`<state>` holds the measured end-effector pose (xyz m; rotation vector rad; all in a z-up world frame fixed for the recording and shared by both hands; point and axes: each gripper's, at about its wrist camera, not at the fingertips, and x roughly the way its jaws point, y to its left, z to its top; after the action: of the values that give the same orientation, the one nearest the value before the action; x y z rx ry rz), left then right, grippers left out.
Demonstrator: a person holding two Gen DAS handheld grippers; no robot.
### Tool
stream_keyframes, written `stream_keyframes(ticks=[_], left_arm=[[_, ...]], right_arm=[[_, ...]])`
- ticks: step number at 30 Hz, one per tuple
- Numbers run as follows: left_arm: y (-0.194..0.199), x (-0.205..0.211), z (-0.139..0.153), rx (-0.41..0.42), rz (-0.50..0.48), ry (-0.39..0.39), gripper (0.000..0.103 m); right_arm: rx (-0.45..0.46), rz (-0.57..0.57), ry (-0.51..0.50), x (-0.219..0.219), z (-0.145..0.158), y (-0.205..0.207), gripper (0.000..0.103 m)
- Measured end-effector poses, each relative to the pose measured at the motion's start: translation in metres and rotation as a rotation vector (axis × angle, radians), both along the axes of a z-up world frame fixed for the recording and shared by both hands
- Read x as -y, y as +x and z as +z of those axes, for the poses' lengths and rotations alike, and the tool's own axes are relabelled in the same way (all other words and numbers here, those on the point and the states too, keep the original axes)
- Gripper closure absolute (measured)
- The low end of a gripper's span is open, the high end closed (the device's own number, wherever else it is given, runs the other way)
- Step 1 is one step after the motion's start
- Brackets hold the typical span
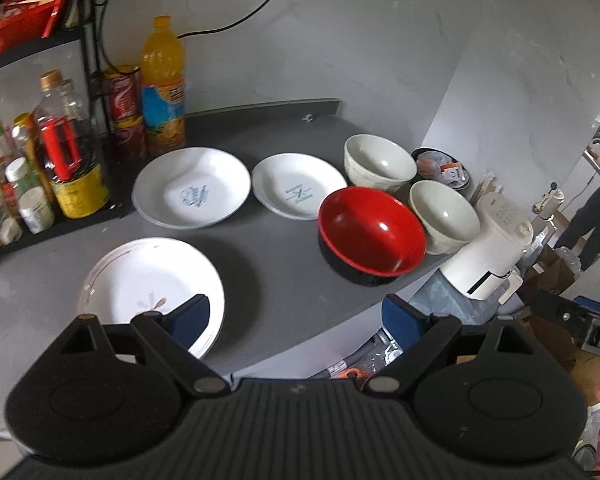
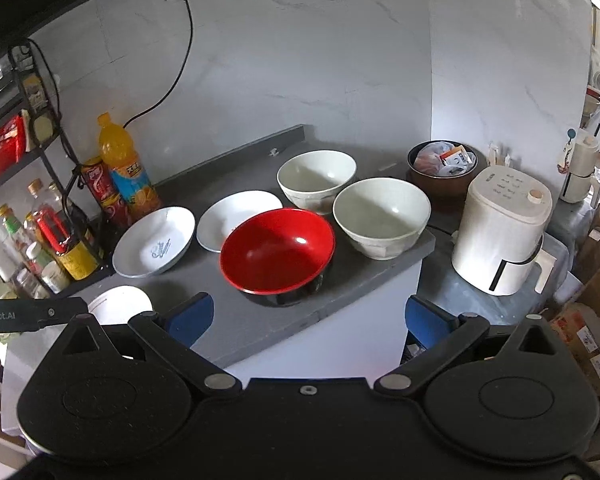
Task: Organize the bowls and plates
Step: 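Move both tools toward the bowls on the counter, then grasp the rim of the large cream bowl with both grippers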
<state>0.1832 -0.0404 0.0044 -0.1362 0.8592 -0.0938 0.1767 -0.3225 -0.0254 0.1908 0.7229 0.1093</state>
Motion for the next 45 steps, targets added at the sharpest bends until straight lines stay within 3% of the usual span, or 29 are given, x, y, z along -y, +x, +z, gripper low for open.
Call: stream_keyframes(ticks=[13, 24, 35, 45], left_arm=[[0.062, 0.011, -0.004, 0.009, -0.116, -0.001, 0.012], [0.095, 0.015, -0.012, -0.017, -0.158, -0.029, 0.014], [0.124, 0.041, -0.022, -0.023, -0.196, -0.043, 0.016], [0.163, 0.081, -0.032, -0.04, -0.179, -0.047, 0.027]], right_arm=[[0.009, -0.099, 0.06, 0.0, -0.012, 0.032, 0.0], [-0.001, -0.167, 0.083, 0.0, -0.02, 0.05, 0.001], [-0.046, -0.22, 0.109, 0.023, -0.038, 0.076, 0.015], [-0.088, -0.187, 0.156, 0.056, -0.057, 0.119, 0.029]])
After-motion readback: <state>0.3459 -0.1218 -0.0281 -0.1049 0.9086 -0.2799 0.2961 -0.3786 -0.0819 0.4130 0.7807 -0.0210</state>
